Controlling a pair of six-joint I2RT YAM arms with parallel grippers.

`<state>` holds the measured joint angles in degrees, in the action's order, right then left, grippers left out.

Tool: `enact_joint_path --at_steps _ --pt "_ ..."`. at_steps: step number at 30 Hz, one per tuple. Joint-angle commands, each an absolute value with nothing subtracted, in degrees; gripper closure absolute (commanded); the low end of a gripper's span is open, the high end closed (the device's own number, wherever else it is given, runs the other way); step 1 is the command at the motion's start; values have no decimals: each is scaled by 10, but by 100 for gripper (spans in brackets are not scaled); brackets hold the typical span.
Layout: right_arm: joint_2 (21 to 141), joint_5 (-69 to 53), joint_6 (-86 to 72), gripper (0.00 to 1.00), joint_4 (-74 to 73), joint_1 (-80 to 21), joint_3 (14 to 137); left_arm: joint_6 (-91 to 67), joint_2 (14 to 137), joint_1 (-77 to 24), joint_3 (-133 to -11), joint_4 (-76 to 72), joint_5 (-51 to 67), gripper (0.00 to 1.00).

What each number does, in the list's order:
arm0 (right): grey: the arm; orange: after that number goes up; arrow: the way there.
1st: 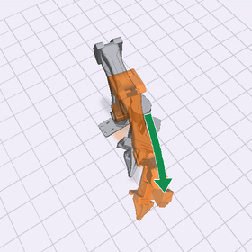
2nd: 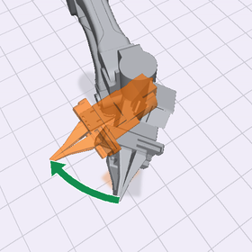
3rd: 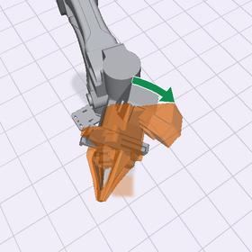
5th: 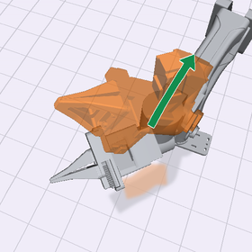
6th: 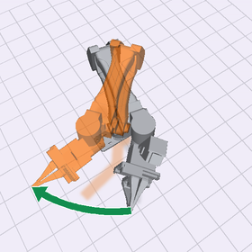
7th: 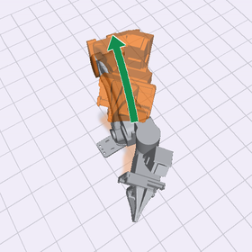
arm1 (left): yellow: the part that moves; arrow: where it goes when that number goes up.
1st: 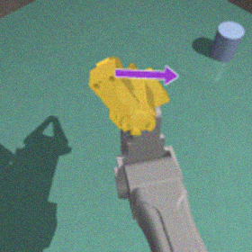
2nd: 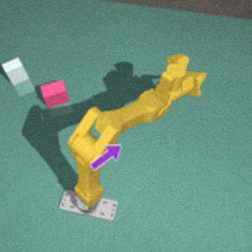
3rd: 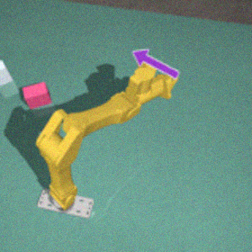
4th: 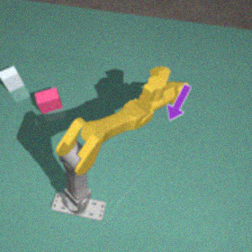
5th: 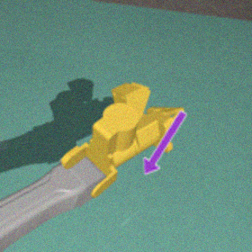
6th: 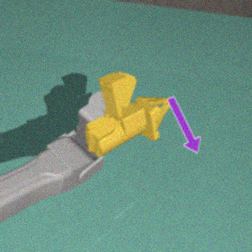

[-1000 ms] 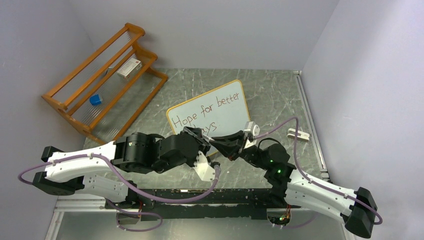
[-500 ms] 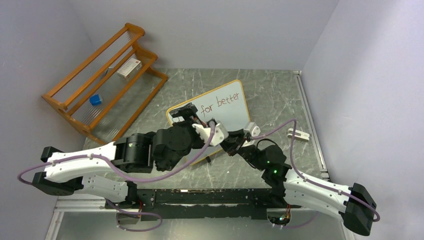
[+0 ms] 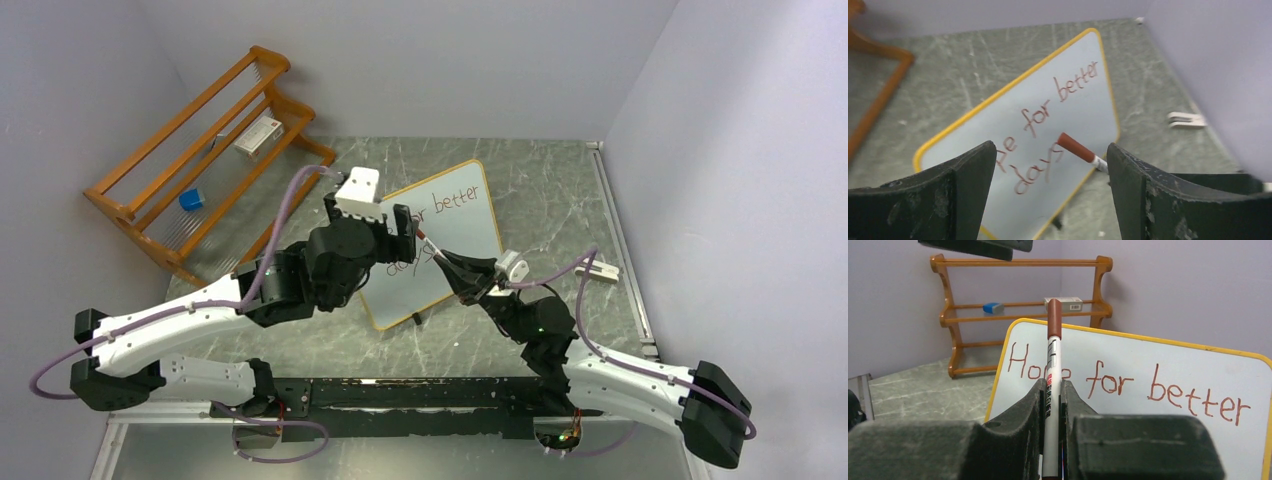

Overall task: Write a sentence on the whiteboard
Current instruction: Close the whiteboard marker at the center of the board.

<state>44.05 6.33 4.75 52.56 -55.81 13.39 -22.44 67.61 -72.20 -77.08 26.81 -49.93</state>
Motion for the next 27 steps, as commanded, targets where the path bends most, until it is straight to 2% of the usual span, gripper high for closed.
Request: enact_joint_path --at_steps 1,8,11,17,27 --pt "454 80 71 100 587 -556 125 -393 649 -705 -735 202 -448 16" --pt "472 71 70 100 618 -556 118 -510 659 -663 -712 213 -421 23" --pt "472 65 66 100 626 -557 118 -526 670 -635 -709 215 -394 26" --pt "474 54 60 100 638 -559 113 -551 677 -606 -684 175 -328 41" --pt "479 48 60 100 637 -561 117 -583 679 -602 -663 147 -306 52"
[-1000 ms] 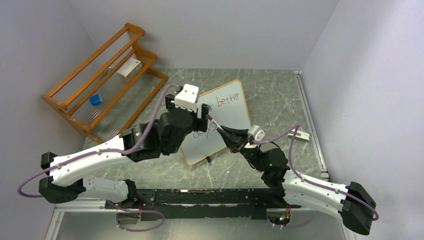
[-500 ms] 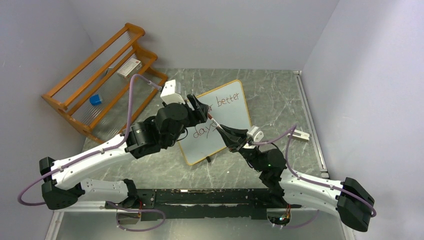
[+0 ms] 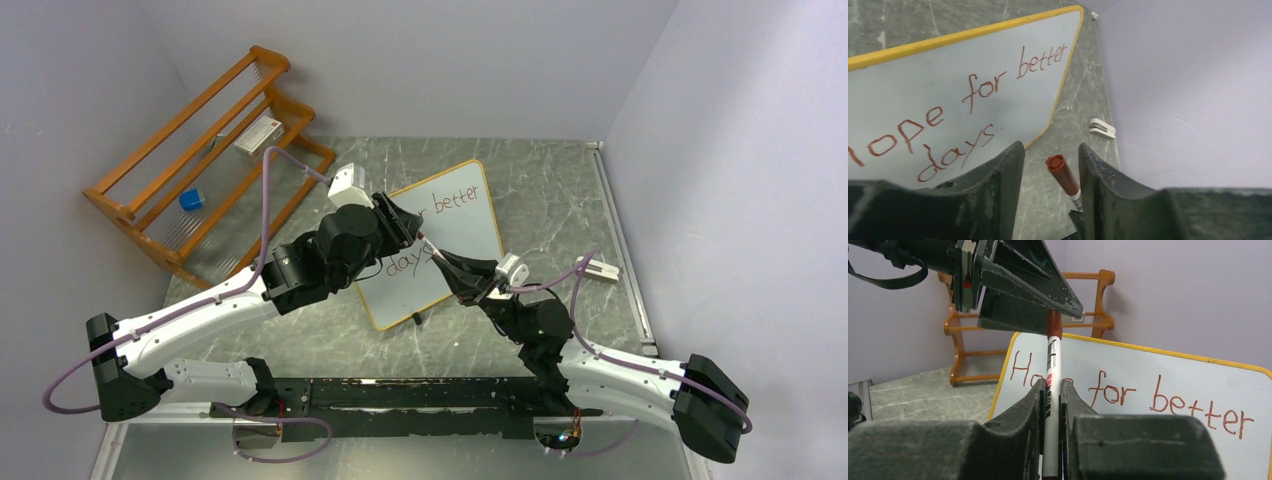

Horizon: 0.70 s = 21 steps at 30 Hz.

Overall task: Write a sentence on the whiteboard
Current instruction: Close the whiteboard marker at the center of the board.

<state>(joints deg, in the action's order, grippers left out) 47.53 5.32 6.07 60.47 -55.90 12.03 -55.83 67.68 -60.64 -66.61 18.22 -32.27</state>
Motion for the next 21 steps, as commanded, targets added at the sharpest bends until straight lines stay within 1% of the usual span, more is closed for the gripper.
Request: enact_joint_path --at_steps 1,5,8,10,16,21 --pt "479 48 59 100 638 -561 118 -584 681 -602 -664 148 -303 56" --pt "481 45 59 100 641 -562 118 -593 677 -601 -657 143 -302 73" --pt "480 50 57 100 651 -563 116 -604 671 -601 -644 130 -289 87" --pt "479 54 55 100 659 -563 114 -623 668 -601 -633 130 -278 94" --pt "479 66 54 100 705 -563 114 -685 648 -601 -587 95 -241 95" --pt "480 39 53 100 690 -563 136 -695 647 -602 -579 80 -205 95"
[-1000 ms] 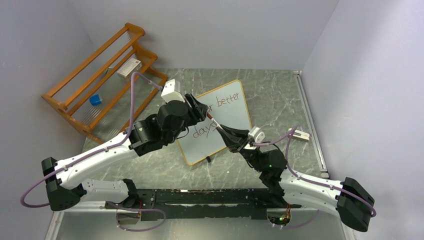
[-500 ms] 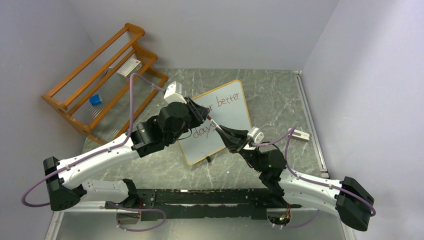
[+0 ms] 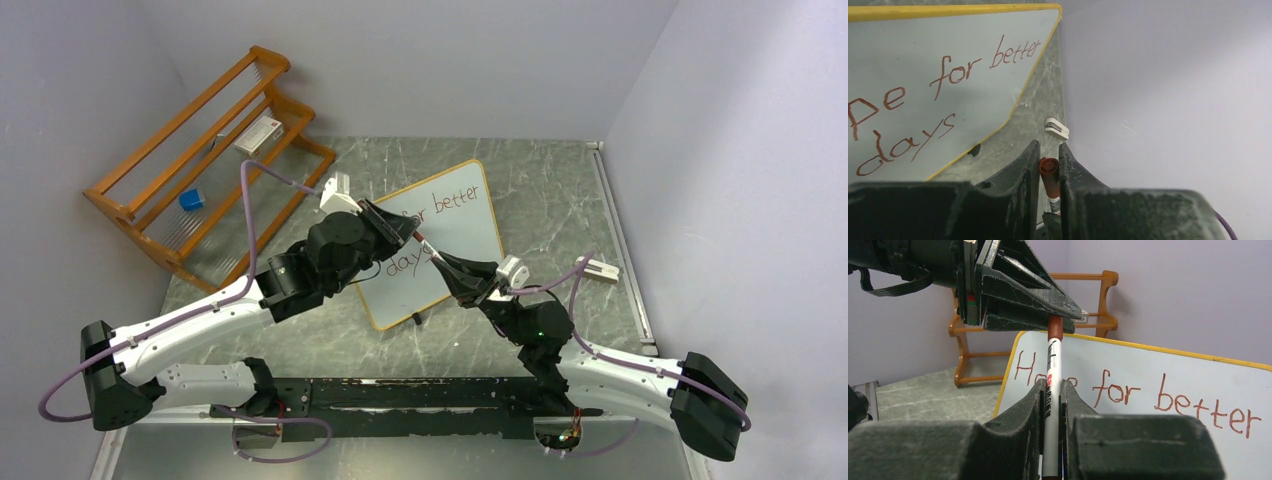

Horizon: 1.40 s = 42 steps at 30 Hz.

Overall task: Write a sentence on the whiteboard
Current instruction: Close the whiteboard marker at the center of the board, then place the whiteboard marker at the center of the board.

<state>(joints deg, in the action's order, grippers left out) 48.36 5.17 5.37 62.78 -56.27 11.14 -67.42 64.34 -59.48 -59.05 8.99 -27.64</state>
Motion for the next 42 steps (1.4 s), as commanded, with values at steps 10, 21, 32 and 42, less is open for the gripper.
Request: enact_joint_path --at_steps 10,21,32,42 --pt "480 70 33 100 665 -563 171 -691 646 -603 -536 5 -112 95" --pt "489 87 -46 100 695 -561 186 -656 629 -629 -485 -75 -81 95" --pt "444 129 -22 100 572 -560 183 -582 568 -626 -519 -3 -220 67" --pt "373 289 22 100 382 -557 204 -346 565 -604 -659 104 -355 26"
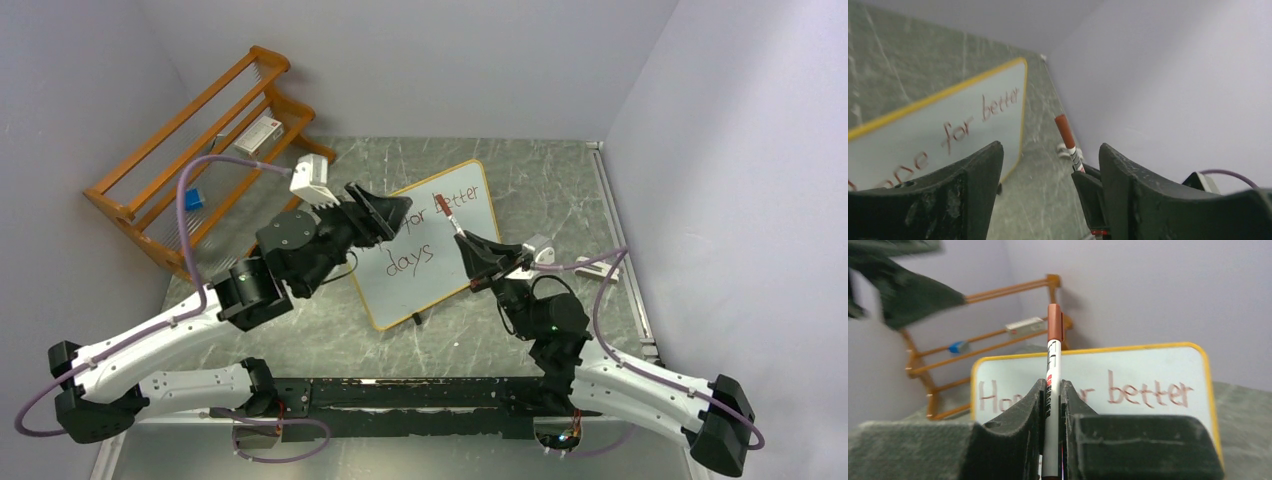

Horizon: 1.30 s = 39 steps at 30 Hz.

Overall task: Write a sentence on the whiteboard
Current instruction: Place the whiteboard marker at the center of the board.

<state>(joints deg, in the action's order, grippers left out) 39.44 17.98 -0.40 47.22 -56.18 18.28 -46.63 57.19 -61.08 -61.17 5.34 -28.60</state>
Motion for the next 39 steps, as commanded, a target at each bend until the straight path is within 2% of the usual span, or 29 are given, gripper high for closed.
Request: enact_joint_path --at_steps 1,5,8,15,20,26,33,39 --pt "368 319 24 100 364 -556 207 -324 564 -600 -666 112 -369 24" --pt "363 433 3 100 276 -543 218 -257 550 -581 -660 142 -428 16" --pt "363 505 -70 100 191 -522 224 -207 534 -546 -630 146 -461 11" --pt "360 599 -222 100 20 -442 224 -189 469 -388 -544 147 -404 6" --pt "423 515 -338 100 -76 -333 238 -190 423 -362 -505 167 -386 6" --pt "489 395 -364 100 -55 -217 217 -156 359 -362 -470 193 -409 6" --pt "563 345 -386 100 -63 -152 233 -143 279 -361 -433 200 -425 6" --pt "626 308 -399 100 -91 -122 264 -145 273 -361 -437 209 -419 6"
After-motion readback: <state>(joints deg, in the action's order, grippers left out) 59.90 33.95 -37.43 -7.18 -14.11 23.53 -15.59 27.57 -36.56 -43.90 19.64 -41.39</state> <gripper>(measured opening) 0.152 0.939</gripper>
